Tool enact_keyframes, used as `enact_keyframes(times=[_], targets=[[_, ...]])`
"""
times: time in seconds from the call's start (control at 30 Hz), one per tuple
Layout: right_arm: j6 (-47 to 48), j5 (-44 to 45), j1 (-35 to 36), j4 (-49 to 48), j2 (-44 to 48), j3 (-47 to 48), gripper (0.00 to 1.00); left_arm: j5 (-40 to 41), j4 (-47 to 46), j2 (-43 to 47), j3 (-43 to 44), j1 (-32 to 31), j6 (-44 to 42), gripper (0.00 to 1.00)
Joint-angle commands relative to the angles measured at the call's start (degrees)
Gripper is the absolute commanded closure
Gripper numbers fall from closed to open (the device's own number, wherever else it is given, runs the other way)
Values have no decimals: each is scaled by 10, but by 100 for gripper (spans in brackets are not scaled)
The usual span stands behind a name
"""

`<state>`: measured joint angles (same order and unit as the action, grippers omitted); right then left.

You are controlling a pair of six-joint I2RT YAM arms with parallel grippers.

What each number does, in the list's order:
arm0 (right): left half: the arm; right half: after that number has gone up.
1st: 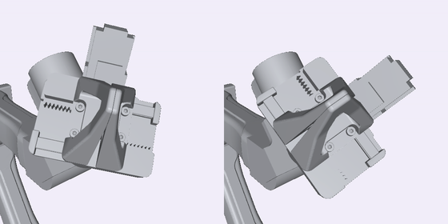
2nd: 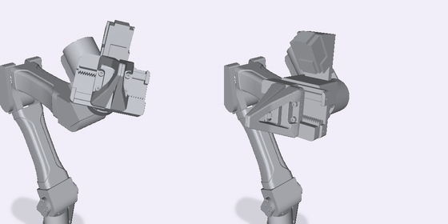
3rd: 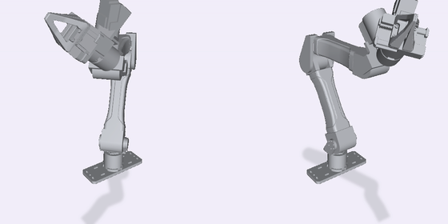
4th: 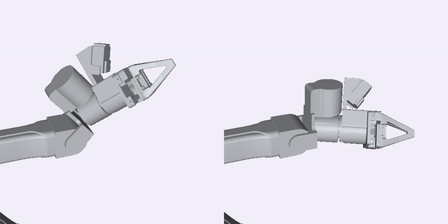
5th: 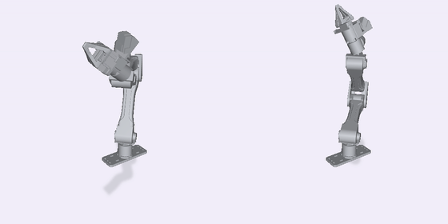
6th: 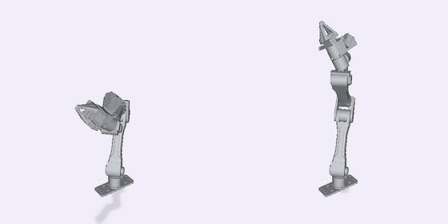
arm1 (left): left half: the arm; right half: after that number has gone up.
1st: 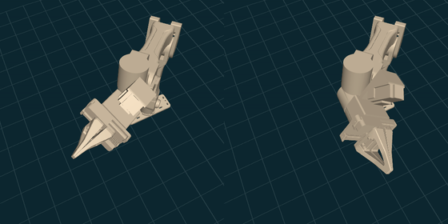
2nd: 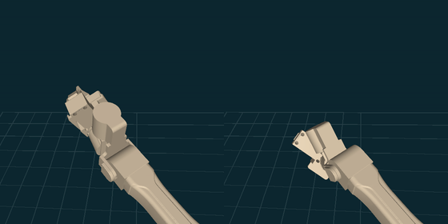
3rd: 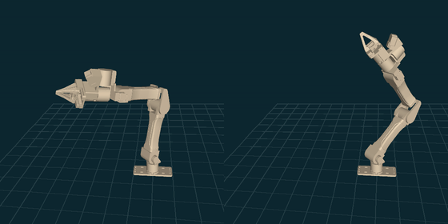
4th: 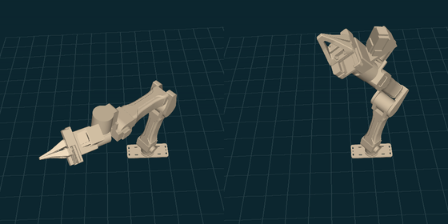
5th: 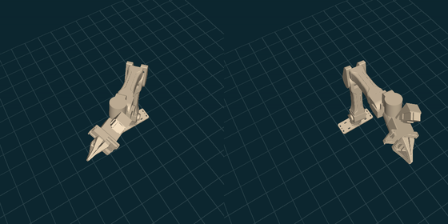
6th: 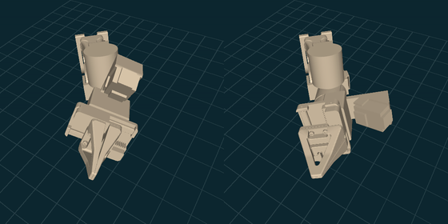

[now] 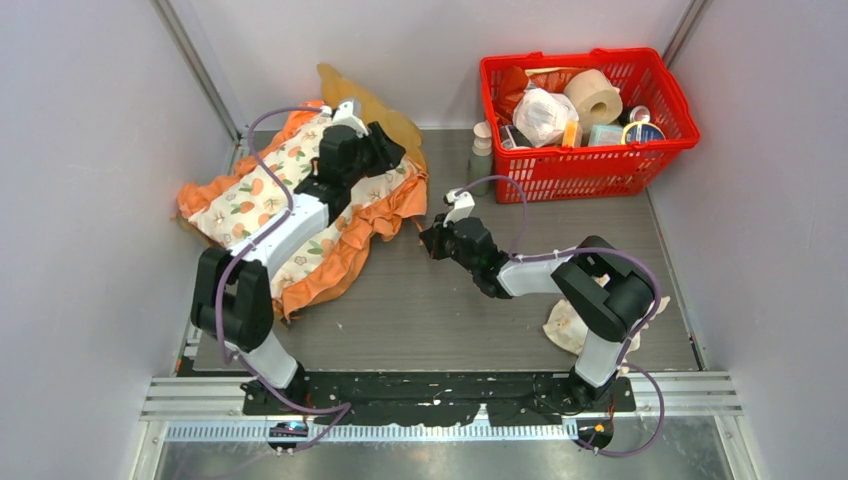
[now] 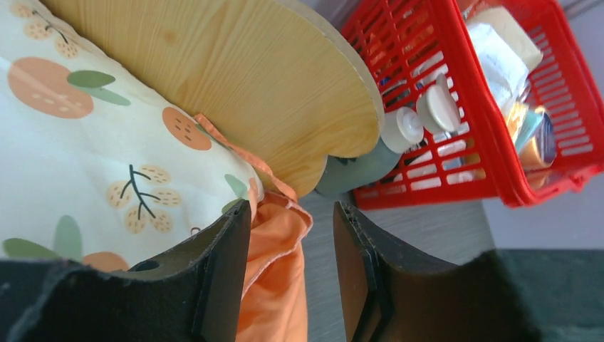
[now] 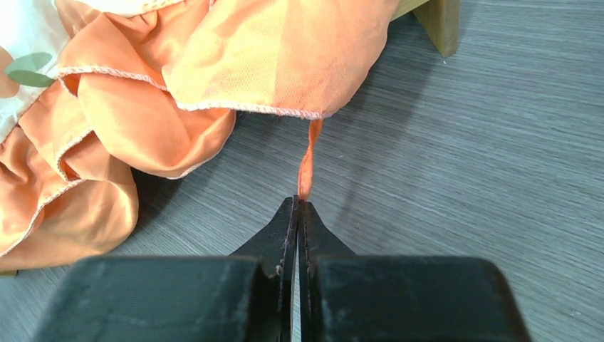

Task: Set up the pet bed
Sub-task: Cross the ropes on the bed frame.

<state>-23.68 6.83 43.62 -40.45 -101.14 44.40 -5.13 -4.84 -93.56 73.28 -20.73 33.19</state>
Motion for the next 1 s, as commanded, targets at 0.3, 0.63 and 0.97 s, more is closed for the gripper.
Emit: enact_keyframes(times=[0.3, 0.63, 0.97], targets=[[5, -27, -9, -57, 22, -10, 95, 112, -188, -107, -20, -14, 260, 52], [11, -14, -10, -70, 36, -38, 95, 114, -259, -164, -18, -22, 305, 53], [12, -13, -10, -69, 36, -33, 95, 130, -309, -176, -36, -34, 360, 59]])
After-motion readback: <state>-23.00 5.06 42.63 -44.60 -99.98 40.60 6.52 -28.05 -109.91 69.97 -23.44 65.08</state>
